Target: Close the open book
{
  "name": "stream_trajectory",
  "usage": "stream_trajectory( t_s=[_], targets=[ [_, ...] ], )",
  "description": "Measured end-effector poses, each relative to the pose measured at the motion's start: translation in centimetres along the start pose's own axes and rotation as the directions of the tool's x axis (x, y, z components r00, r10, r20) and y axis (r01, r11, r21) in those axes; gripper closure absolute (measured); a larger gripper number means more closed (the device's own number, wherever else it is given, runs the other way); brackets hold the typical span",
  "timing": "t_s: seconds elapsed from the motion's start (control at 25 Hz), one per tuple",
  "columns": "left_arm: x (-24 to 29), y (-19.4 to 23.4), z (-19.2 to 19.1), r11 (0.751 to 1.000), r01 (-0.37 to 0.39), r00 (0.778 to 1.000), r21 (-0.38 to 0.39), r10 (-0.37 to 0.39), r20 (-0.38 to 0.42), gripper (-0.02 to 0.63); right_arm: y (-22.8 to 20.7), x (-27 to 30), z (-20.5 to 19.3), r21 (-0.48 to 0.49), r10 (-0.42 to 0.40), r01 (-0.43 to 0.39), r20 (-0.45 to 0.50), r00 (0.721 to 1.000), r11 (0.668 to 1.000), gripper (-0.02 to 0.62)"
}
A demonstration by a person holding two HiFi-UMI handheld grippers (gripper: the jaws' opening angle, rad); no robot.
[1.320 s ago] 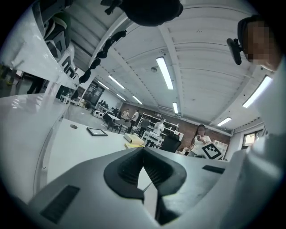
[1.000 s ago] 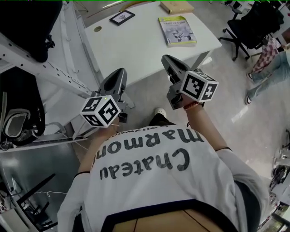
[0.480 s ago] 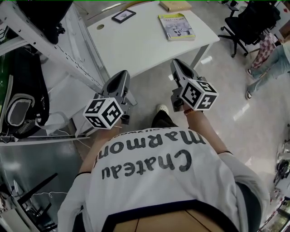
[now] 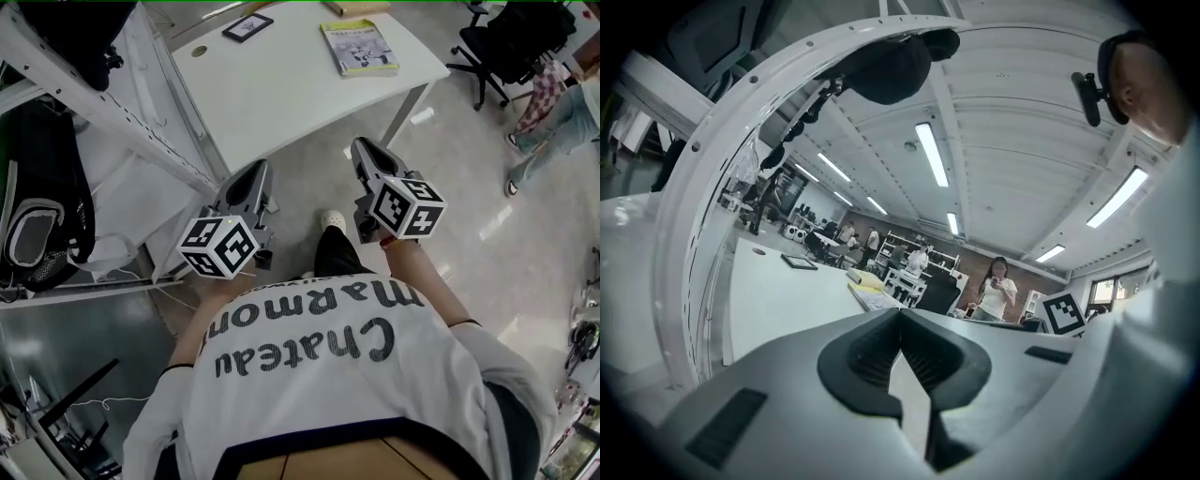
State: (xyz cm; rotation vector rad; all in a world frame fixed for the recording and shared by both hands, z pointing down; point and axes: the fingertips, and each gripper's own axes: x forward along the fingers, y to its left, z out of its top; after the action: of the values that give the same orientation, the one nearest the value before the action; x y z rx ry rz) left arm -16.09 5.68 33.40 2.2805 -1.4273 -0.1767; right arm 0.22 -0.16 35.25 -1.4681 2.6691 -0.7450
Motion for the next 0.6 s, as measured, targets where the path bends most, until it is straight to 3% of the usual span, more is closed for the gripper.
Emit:
stream_trajectory(
  t_s=[0.6],
  targets=[
    [0.84,0.34,-0.06,1.000,0.008,1.000,-0.010,-0.008,0.009,0.583,-0.36,0.19,-0.28,0.004,-0.015,0.015,-0.004,1.000,1.000,0.546]
  ],
)
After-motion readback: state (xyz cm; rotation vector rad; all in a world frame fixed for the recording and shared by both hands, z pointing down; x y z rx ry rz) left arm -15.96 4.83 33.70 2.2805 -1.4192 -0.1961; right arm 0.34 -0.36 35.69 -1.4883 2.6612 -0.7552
